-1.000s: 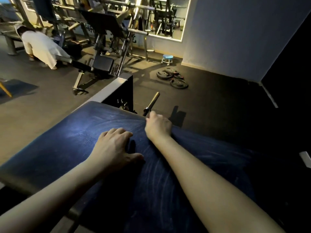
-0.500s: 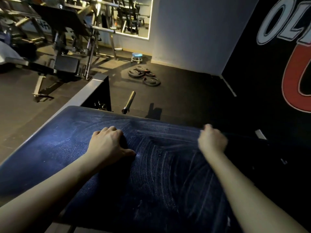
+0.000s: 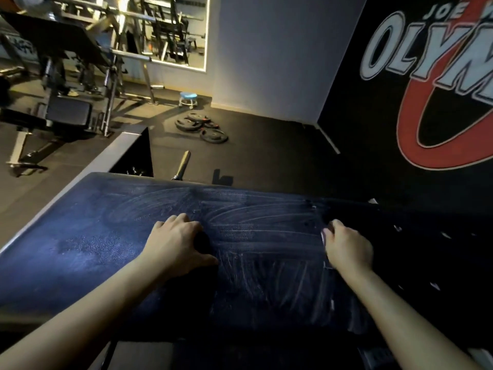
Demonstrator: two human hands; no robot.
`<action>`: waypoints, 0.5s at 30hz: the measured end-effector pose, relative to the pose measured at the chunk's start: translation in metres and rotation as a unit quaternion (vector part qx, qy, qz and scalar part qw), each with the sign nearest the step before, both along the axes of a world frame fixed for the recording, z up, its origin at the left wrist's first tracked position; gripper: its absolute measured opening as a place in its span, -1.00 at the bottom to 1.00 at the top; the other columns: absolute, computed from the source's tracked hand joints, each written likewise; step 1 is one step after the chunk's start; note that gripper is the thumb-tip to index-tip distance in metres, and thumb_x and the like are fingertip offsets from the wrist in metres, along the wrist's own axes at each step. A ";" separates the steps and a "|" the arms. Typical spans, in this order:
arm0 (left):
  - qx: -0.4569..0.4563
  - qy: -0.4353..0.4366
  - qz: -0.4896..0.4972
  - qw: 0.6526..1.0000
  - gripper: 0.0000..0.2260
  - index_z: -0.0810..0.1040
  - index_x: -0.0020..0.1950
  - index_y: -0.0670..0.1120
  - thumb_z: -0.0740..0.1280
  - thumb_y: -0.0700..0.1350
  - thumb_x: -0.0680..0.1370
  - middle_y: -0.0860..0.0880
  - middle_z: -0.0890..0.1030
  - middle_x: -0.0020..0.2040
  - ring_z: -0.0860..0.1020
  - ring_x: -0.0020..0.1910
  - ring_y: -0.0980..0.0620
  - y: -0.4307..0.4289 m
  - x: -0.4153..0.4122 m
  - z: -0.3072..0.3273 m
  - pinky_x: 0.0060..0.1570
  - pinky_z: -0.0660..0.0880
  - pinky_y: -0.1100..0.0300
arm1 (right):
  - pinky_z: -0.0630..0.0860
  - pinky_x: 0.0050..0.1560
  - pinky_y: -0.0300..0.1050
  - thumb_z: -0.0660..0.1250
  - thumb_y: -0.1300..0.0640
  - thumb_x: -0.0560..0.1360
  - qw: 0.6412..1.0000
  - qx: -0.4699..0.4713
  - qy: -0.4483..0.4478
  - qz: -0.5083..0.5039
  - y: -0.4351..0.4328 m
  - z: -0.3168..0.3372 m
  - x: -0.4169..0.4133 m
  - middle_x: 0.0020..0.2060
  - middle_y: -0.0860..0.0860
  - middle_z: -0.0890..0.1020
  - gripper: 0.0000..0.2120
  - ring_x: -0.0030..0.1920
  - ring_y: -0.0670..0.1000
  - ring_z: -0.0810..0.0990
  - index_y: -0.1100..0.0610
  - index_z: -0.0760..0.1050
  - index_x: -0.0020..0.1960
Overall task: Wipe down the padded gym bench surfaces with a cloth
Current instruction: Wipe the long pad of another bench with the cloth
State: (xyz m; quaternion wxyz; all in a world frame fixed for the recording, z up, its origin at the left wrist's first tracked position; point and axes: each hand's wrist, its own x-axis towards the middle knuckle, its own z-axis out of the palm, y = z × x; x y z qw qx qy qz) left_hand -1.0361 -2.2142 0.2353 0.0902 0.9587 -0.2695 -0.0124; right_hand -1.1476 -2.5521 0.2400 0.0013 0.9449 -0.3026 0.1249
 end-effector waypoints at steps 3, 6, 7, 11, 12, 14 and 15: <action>0.000 -0.020 0.009 1.000 -0.32 0.57 0.21 0.15 0.39 0.55 0.27 0.06 0.51 0.16 0.49 0.24 -0.03 -0.001 0.001 -0.002 0.17 0.39 0.02 | 0.38 -0.24 -0.05 0.17 -0.04 0.67 1.000 -0.016 -0.006 0.017 0.040 -0.005 -0.008 -0.02 0.10 0.67 -0.78 -0.04 0.19 0.67 0.08 0.46 0.14; -0.036 -0.017 0.006 0.999 -0.29 0.62 0.16 0.13 0.30 0.60 0.24 0.07 0.55 0.10 0.53 0.17 -0.03 0.008 -0.006 -0.004 0.14 0.41 0.00 | 0.35 -0.24 -0.07 0.20 -0.05 0.66 0.987 0.051 -0.017 0.149 0.132 -0.010 -0.010 -0.06 0.06 0.67 -0.81 -0.08 0.16 0.67 0.05 0.48 0.10; -0.056 -0.016 0.003 0.998 -0.26 0.63 0.15 0.13 0.22 0.61 0.23 0.07 0.56 0.08 0.55 0.14 -0.03 0.012 -0.012 -0.005 0.13 0.41 0.00 | 0.34 -0.26 -0.09 0.24 -0.05 0.64 0.976 0.056 -0.026 0.208 0.160 -0.012 -0.016 -0.12 0.04 0.66 -0.83 -0.13 0.14 0.67 0.04 0.49 0.06; -0.146 -0.007 0.004 0.989 -0.25 0.65 0.20 0.09 0.19 0.57 0.26 0.09 0.54 0.09 0.55 0.12 0.00 0.024 -0.048 -0.010 0.15 0.45 0.00 | 0.40 -0.30 -0.07 0.27 -0.09 0.62 0.950 0.056 -0.057 0.303 0.168 -0.015 -0.043 -0.21 -0.02 0.63 -0.82 -0.22 0.07 0.64 0.01 0.46 -0.01; -0.147 -0.011 -0.003 0.989 -0.25 0.64 0.20 0.11 0.20 0.57 0.26 0.11 0.52 0.08 0.53 0.13 0.01 0.021 -0.058 -0.011 0.15 0.44 0.01 | 0.37 -0.30 -0.07 0.26 -0.09 0.62 0.958 0.057 -0.055 0.277 0.149 -0.015 -0.048 -0.20 -0.02 0.63 -0.82 -0.22 0.08 0.64 0.01 0.46 -0.02; -0.130 -0.021 -0.019 0.991 -0.27 0.63 0.21 0.15 0.18 0.58 0.26 0.13 0.49 0.07 0.48 0.13 0.04 0.014 -0.075 -0.015 0.17 0.40 0.03 | 0.28 -0.31 -0.08 0.26 -0.08 0.63 0.976 0.037 -0.058 0.208 0.101 -0.014 -0.060 -0.22 0.00 0.64 -0.80 -0.23 0.12 0.65 0.02 0.44 -0.07; -0.120 -0.026 -0.023 0.992 -0.28 0.61 0.21 0.17 0.16 0.57 0.26 0.14 0.48 0.08 0.47 0.13 0.05 0.011 -0.081 -0.016 0.19 0.39 0.04 | 0.26 -0.31 -0.08 0.27 -0.07 0.63 0.983 0.024 -0.059 0.172 0.075 -0.013 -0.068 -0.22 0.02 0.65 -0.80 -0.22 0.15 0.65 0.03 0.44 -0.09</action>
